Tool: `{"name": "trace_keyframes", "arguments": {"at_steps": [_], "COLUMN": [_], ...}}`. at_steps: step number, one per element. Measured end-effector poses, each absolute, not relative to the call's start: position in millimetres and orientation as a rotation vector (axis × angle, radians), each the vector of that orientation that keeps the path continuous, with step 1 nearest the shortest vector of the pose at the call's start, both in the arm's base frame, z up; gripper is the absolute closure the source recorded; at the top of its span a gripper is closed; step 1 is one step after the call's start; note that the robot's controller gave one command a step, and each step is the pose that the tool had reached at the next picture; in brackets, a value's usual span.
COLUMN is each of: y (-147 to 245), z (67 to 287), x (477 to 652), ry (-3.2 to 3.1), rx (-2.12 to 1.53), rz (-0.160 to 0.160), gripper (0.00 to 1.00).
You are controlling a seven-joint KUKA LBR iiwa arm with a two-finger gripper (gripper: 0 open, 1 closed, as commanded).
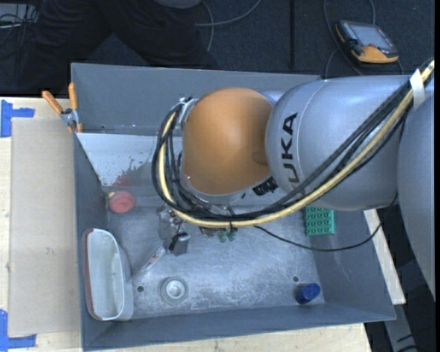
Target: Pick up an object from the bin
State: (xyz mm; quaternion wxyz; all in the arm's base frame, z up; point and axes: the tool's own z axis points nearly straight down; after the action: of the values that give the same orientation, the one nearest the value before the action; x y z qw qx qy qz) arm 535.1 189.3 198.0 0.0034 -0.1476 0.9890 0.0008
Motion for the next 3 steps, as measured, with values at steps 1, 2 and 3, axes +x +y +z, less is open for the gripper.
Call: {"name": "trace_keyframes", "arguments": {"at_steps": [1,2,3], "y": [196.4,204.9,222.3], "z": [341.9,203.3,104.6], "x": [546.9,509.8,516.0], "ry": [3.096,3.117,3.101], "rx": [-0.468,-0.467,-0.559], "rz": [0.003,-0.002,-0.001], "gripper": [1.0,1.0,1.0]}}
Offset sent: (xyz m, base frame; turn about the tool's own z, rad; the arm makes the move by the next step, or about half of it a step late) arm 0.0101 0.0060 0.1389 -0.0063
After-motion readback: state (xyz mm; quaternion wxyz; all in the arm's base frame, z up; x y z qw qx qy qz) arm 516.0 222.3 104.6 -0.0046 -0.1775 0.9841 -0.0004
